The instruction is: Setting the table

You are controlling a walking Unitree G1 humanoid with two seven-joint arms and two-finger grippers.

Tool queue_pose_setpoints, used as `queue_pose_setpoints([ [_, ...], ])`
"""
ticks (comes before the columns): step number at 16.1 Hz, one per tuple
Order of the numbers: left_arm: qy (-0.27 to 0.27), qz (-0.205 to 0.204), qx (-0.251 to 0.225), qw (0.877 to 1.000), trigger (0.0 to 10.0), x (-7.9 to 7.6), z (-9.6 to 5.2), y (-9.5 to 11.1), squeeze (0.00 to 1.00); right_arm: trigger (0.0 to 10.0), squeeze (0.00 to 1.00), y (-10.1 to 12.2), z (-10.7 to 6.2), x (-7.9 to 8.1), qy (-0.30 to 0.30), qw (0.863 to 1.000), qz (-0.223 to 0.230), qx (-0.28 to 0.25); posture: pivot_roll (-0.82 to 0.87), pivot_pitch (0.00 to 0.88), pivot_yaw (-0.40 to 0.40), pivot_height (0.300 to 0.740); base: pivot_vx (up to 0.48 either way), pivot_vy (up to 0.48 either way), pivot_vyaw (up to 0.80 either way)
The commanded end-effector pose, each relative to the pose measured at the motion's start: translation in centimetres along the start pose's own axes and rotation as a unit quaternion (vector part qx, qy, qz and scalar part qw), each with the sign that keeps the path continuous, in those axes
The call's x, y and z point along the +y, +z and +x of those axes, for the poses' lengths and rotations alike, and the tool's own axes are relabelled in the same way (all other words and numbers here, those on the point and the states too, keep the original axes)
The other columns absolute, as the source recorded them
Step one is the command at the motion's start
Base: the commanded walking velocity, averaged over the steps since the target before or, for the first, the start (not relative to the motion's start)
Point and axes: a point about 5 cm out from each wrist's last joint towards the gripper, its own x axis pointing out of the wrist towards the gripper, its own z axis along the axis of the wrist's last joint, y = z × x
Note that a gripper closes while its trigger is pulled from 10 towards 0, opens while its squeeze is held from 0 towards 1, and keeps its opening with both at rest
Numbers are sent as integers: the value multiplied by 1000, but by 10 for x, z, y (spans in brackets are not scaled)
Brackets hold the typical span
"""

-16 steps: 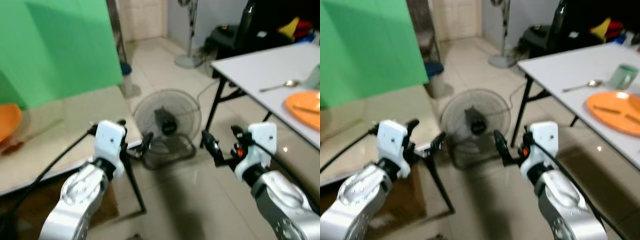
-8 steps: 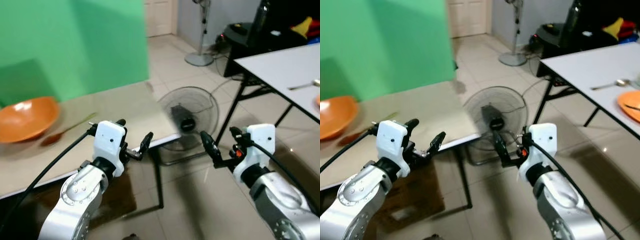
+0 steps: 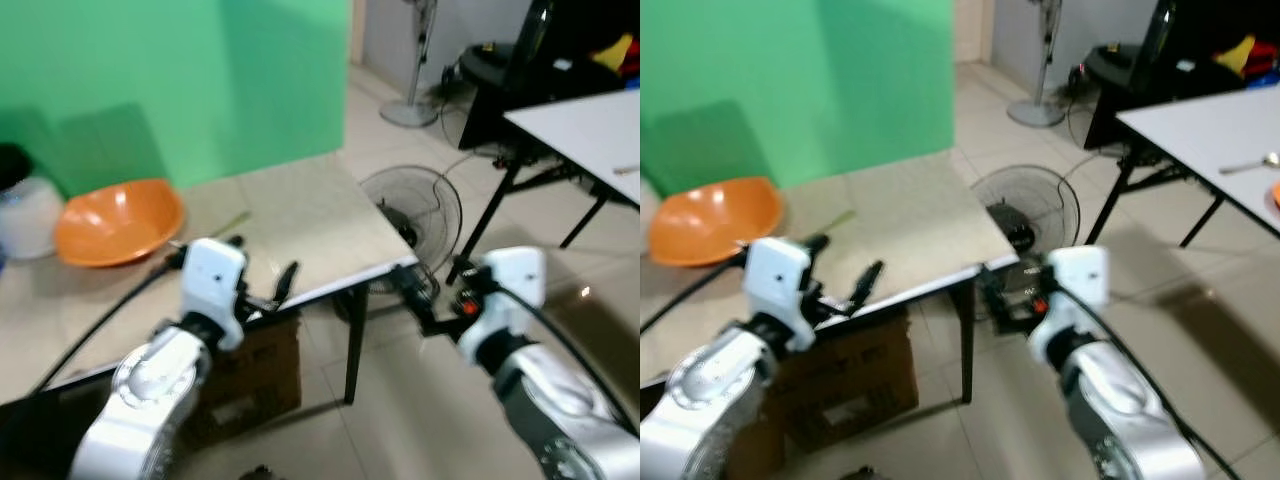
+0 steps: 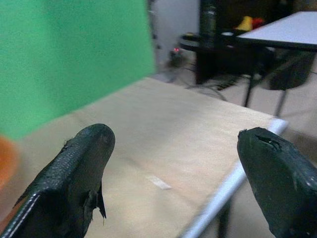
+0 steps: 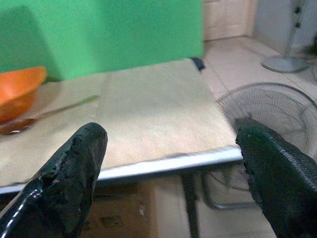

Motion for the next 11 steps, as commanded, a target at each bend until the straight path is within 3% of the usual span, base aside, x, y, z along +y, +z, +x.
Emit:
queue_pose_setpoints([
  [1, 7, -2, -2, 1000, 10000, 0, 2, 1, 0, 10000, 0, 3, 0, -5, -11, 1000, -6, -1, 86, 0, 34, 740, 0, 0, 0],
  [11, 26, -12, -9, 1000, 10000, 4, 4, 3, 0, 10000, 0, 4, 3, -7, -14, 1000, -6, -3, 87, 0, 28, 740, 0, 0, 0],
])
